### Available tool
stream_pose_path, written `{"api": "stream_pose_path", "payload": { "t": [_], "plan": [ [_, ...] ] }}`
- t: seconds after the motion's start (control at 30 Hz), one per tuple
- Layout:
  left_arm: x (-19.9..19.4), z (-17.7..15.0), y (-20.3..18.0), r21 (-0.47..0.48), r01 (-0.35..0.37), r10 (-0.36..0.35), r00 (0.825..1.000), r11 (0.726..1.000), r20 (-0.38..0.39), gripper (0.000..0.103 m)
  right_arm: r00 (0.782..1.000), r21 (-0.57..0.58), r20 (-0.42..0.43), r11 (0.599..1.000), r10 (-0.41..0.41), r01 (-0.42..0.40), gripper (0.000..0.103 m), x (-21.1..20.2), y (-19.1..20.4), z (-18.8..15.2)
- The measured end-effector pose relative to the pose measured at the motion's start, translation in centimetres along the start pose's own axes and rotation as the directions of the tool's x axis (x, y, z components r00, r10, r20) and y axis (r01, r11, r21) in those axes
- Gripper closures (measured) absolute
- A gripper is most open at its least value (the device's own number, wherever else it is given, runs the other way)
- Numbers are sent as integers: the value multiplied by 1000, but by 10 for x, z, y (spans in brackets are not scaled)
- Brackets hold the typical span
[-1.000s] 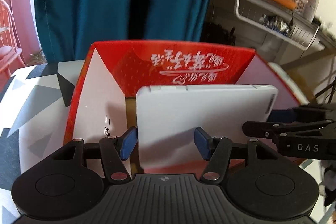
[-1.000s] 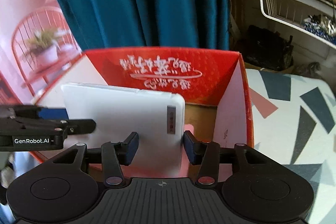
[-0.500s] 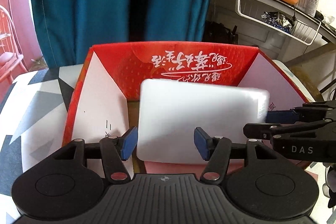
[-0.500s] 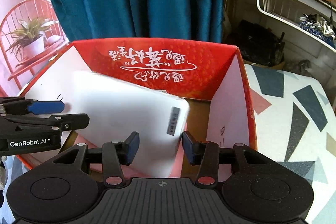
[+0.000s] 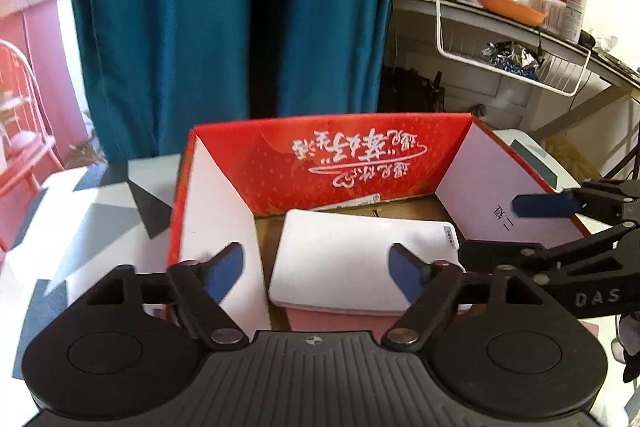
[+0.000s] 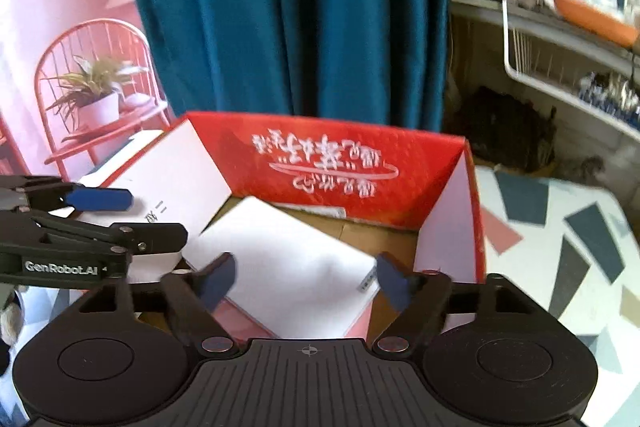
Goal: Organize rigid objects
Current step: 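Open the right tool to release the white case and withdraw, then move the right tool toward the small items in front of the box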
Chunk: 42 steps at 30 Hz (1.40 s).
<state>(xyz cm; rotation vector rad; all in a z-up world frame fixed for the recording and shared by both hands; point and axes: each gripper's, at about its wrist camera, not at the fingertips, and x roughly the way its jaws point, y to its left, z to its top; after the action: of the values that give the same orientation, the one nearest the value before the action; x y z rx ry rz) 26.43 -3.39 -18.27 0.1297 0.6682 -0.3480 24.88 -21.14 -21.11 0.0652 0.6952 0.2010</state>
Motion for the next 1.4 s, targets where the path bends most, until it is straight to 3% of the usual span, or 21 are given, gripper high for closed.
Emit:
{"api": "stream_pose_path", "payload": {
  "t": [0.17,0.4,0.67,0.97,1.2,1.4],
  "plan": [
    [-21,-3,1,2,-21,21,999,1000,35,0,997,-31,82,1000,0,3,0,-19,8,-5],
    [-41,-11,7,-58,-15,18,999,998,43,0,988,-38,153,999,-1,7,0,-40,12,-13],
    [-66,-29,4,-59,-27,32,996,998,82,0,974,34,219,999,-49,42,0,-64,5,-33],
    [-89,-73,-7,-103,8,5,992,995,125,0,953,107,292,993,-79,50,0,-91,-4,-73],
    [-71,-110,-11,-140,58,-61,998,989,-18,0,977,114,200,992,-70,48,0,-90,2,-124],
    [-66,-123,-4,-189,59,-69,996,980,-51,0,994,115,97,993,-53,42,1,-83,11,-157]
  ]
}}
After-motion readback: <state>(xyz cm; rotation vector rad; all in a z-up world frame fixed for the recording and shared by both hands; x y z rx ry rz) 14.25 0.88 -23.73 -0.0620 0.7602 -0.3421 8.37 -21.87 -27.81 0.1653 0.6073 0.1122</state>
